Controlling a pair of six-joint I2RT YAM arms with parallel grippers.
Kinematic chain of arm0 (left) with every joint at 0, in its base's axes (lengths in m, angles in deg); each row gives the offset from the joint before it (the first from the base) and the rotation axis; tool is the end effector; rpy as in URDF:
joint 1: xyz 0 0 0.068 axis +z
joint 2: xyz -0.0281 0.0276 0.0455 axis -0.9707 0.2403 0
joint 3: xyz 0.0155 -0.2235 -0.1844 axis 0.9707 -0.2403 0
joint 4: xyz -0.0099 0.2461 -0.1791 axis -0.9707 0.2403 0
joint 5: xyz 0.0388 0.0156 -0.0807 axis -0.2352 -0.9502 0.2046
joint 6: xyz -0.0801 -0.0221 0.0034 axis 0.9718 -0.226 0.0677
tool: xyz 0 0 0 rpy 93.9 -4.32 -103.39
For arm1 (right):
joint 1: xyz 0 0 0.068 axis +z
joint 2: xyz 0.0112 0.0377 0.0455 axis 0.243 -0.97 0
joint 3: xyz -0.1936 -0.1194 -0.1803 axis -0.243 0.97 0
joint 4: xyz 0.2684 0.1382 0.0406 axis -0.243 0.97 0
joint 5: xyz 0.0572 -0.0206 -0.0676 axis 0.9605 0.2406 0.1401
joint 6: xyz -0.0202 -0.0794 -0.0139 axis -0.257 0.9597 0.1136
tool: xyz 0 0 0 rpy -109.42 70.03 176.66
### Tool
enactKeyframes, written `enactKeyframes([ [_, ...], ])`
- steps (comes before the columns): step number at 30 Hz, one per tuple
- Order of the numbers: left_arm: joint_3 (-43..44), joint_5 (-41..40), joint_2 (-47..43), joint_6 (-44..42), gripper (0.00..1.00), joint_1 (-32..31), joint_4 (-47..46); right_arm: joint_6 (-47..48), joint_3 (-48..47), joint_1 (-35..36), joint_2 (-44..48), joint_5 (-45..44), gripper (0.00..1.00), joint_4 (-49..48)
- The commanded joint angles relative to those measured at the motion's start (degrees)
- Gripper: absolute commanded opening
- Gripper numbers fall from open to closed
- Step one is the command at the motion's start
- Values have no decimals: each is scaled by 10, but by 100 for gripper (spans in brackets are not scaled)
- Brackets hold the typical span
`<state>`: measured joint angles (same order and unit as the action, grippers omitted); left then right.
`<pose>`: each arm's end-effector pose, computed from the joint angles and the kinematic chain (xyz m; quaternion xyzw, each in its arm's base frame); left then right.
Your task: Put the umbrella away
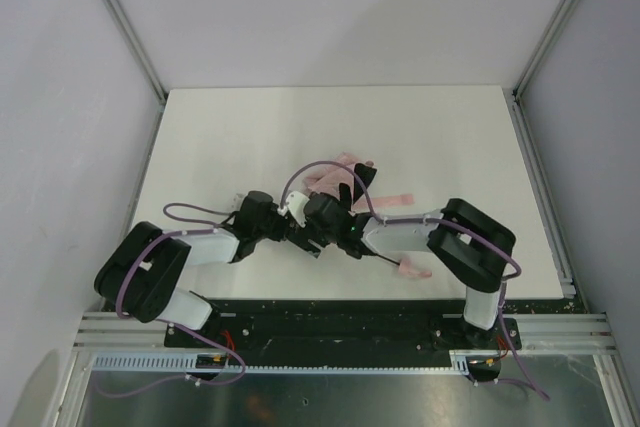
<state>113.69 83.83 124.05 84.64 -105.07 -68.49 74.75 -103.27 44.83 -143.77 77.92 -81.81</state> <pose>0.2577 -0.1395 0.0734 -0.4879 0.7791 -0.3338 0.2088 0.2380 0.3811 0.1318 -0.5086 0.7520 0.1268 0.3998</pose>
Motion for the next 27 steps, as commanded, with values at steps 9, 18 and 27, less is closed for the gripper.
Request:
enactKeyframes([
  [9,2,29,-36,-14,29,11,88,-65,56,-23,-93,-57,24,-55],
  [18,5,64,-101,-51,99,30,88,-171,87,-119,-104,324,0,-100],
  [27,29,64,-23,-35,99,18,78,-373,84,-204,-164,581,0,-266],
])
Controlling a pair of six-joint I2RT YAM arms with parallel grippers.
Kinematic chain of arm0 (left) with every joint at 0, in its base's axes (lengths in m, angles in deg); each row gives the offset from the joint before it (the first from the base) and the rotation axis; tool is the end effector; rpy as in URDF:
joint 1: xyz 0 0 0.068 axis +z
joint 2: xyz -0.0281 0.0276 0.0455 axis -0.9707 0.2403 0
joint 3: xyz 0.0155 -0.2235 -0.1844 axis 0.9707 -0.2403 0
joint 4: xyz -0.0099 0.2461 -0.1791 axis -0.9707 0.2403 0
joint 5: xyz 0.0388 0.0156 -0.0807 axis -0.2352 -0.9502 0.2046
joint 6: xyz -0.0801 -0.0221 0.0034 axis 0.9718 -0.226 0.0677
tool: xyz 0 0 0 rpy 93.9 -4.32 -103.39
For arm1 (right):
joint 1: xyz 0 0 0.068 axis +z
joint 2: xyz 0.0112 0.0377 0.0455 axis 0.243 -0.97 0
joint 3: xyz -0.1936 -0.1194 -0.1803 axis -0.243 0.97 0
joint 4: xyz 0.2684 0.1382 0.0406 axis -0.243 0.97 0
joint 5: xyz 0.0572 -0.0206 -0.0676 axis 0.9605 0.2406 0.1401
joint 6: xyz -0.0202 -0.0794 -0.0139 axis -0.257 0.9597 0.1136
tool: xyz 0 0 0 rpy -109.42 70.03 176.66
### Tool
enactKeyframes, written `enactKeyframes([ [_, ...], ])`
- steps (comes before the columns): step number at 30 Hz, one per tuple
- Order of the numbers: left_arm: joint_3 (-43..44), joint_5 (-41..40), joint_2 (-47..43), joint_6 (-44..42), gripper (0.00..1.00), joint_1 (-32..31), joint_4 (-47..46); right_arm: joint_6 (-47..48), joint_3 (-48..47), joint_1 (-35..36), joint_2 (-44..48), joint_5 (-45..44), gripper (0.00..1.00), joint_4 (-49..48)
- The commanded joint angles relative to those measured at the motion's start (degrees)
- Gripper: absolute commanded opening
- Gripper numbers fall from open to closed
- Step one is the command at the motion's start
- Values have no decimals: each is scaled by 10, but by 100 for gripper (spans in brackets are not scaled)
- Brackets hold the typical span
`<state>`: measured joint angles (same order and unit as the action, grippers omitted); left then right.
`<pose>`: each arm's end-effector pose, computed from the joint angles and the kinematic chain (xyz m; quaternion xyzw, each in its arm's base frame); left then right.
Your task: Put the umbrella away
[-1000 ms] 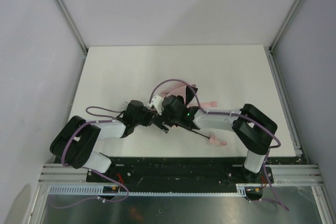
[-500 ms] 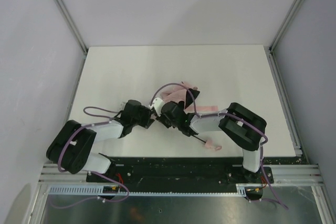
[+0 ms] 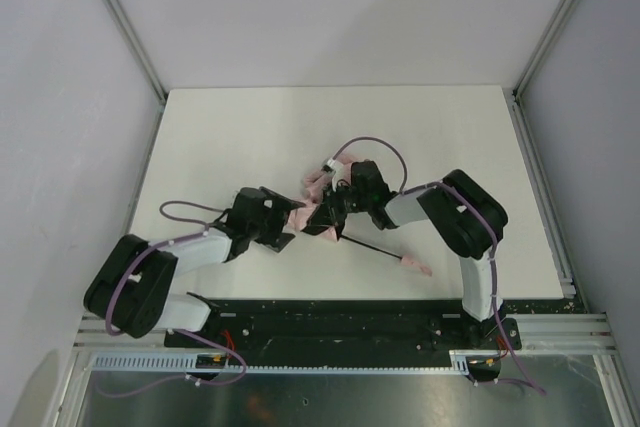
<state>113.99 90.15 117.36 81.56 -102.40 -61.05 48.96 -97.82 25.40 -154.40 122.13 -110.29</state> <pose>0.2531 -0.1309 0.0929 -0.4673 0.7930 -0.3469 0.1803 0.3174 0.3202 0.0850 -0.3443 0.7523 0.4720 0.3045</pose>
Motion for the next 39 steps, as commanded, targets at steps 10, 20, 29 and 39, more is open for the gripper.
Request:
enactKeyframes([
  [10,-19,-74,82,-21,63,-15,-17,-54,13,-11,-36,117,1,126],
  [20,-42,-59,81,-36,7,-14,-34,65,-68,58,98,-160,91,356],
  [29,-43,-19,61,-17,0,-9,-26,164,-81,172,92,-470,96,381],
  [39,-34,5,32,-15,0,-2,-16,109,-84,169,-24,-476,19,409],
])
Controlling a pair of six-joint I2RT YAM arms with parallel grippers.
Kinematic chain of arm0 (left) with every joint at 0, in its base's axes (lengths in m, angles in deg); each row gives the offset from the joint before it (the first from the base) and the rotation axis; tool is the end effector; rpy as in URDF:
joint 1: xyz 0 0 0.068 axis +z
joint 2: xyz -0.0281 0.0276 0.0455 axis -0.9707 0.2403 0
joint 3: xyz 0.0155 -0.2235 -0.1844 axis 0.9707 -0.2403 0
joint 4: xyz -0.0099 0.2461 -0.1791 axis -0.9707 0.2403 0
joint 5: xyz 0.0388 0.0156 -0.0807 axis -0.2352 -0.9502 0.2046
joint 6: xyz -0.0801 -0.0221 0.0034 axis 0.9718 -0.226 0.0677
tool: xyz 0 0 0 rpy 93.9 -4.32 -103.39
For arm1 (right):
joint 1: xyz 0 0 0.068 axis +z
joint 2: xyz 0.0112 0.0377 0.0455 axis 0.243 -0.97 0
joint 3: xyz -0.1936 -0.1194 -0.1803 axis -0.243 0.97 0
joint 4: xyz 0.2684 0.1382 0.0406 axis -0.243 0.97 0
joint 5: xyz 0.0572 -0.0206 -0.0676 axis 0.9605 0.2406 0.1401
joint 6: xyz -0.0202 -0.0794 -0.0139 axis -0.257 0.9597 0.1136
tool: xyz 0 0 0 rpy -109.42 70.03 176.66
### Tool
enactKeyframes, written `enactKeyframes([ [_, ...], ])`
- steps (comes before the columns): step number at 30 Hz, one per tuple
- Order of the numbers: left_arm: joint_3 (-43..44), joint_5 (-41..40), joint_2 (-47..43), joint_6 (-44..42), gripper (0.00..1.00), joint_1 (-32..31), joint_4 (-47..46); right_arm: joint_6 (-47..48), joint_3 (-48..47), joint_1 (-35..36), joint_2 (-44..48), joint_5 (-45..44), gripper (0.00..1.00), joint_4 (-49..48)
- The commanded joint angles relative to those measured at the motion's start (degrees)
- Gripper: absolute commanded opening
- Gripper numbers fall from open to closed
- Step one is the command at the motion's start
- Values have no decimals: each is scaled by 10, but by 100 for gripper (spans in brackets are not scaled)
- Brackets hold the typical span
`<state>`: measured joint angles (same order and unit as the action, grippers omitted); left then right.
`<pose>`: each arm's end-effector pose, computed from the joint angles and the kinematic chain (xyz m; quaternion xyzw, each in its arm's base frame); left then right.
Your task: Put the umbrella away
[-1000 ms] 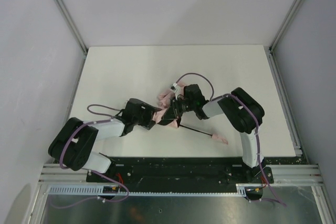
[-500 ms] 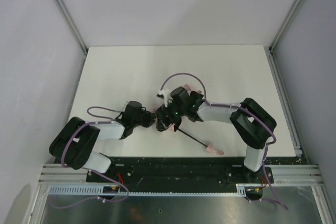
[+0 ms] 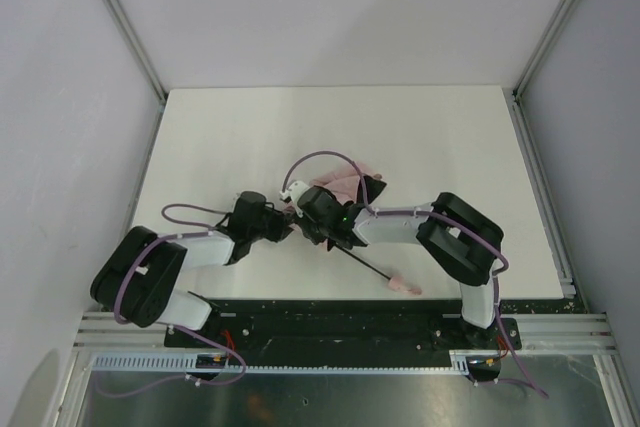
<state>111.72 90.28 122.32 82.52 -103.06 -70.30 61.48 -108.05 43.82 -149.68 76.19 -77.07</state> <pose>0.2527 -0.1346 0.0745 -0.4648 0.7863 -0.3636 0.1832 0.2541 0.3876 0.1078 -0.4174 0.8280 0.1324 0.3502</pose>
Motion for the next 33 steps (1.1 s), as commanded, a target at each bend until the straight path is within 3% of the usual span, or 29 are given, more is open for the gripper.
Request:
enactKeyframes([
  [1,-10,6,-26,-30,0,7,77,-20,19,-19,-78,-8,10,81],
  [3,-6,11,-44,-44,6,16,79,-20,22,-26,-88,22,2,84],
  [5,-4,14,-67,-59,29,26,84,-21,29,-40,-88,78,1,74],
  [8,-4,25,-102,-74,79,46,98,-31,38,-70,-78,194,0,42],
  [9,-4,31,-111,-79,89,52,101,-37,40,-80,-75,232,0,32],
  [11,-4,40,-127,-82,97,64,107,-53,41,-103,-72,316,0,8],
  [15,3,51,-131,-82,99,73,108,-111,42,-148,-80,469,0,-54],
  [18,16,60,-106,-78,99,73,109,-156,42,-169,-87,532,0,-90],
  [29,42,17,12,-27,99,22,70,-296,42,-185,-119,642,0,-240],
  [31,46,14,36,-29,95,22,55,-309,43,-185,-125,657,0,-253],
  [33,43,24,56,-26,84,22,35,-312,42,-186,-131,666,0,-255],
])
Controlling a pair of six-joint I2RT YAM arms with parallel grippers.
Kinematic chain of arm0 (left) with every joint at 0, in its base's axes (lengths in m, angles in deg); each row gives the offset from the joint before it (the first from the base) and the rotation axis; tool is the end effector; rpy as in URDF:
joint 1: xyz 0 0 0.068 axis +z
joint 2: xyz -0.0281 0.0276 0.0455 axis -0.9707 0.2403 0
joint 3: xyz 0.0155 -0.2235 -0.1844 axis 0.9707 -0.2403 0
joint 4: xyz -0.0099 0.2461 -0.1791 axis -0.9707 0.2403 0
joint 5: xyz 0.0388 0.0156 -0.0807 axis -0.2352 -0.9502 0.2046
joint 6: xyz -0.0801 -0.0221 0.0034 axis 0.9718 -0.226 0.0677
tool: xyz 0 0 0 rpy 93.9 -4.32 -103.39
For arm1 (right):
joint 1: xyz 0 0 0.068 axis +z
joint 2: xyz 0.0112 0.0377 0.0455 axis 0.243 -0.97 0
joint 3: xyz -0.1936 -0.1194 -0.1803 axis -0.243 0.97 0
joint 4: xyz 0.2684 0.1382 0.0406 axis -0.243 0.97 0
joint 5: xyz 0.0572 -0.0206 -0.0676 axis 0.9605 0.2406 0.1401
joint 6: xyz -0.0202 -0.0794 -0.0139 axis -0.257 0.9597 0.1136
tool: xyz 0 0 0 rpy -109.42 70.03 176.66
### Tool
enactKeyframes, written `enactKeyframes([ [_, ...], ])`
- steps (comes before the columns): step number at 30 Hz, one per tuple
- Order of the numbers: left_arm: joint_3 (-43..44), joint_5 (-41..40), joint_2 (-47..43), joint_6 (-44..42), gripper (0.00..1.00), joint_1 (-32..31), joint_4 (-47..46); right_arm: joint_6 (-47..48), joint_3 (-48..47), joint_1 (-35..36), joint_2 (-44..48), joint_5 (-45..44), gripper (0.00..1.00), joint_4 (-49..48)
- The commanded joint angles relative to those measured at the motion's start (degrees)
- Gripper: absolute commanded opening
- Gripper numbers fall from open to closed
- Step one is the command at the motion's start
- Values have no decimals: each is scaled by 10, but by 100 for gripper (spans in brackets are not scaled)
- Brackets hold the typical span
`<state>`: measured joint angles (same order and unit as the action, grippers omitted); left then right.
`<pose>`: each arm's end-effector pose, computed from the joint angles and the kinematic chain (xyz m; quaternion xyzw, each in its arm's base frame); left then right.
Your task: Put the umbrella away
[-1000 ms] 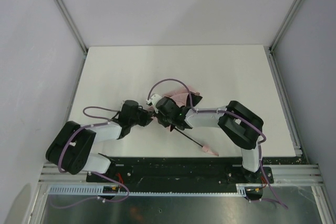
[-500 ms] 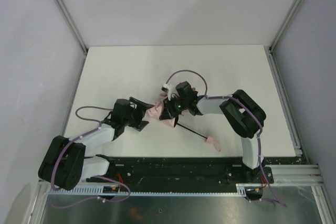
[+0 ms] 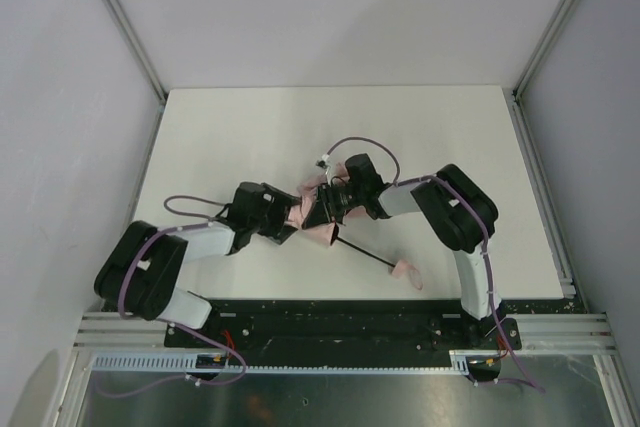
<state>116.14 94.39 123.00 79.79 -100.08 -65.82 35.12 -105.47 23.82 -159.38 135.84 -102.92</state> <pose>0.2715 -0.1323 0.0875 -0.4549 0.7934 -0.3670 0.1701 0.3314 0.3308 0.0807 -0.2790 0.7667 0.5585 0.1493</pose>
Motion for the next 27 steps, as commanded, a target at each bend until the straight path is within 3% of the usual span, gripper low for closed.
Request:
enactKeyframes([
  [1,-6,-15,54,3,75,-8,-23,-44,17,15,-35,71,0,9],
  [5,-27,-33,44,-15,50,-8,-53,8,17,20,-26,70,0,60],
  [10,-45,-40,28,-46,10,-4,-71,53,17,26,11,28,0,138],
  [11,-46,-35,27,-53,5,-4,-74,51,17,26,22,0,7,157],
  [12,-48,-33,24,-57,3,-4,-77,47,16,26,36,-33,14,178],
  [15,-61,-29,8,-69,0,-4,-88,26,21,31,113,-132,51,243],
  [20,-80,-15,-31,-83,0,-3,-104,-30,61,25,296,-295,93,315],
  [22,-81,-5,-46,-94,0,-2,-110,-57,83,21,368,-359,98,339],
  [27,-84,22,-71,-105,0,-1,-138,-185,138,-16,506,-535,99,432],
])
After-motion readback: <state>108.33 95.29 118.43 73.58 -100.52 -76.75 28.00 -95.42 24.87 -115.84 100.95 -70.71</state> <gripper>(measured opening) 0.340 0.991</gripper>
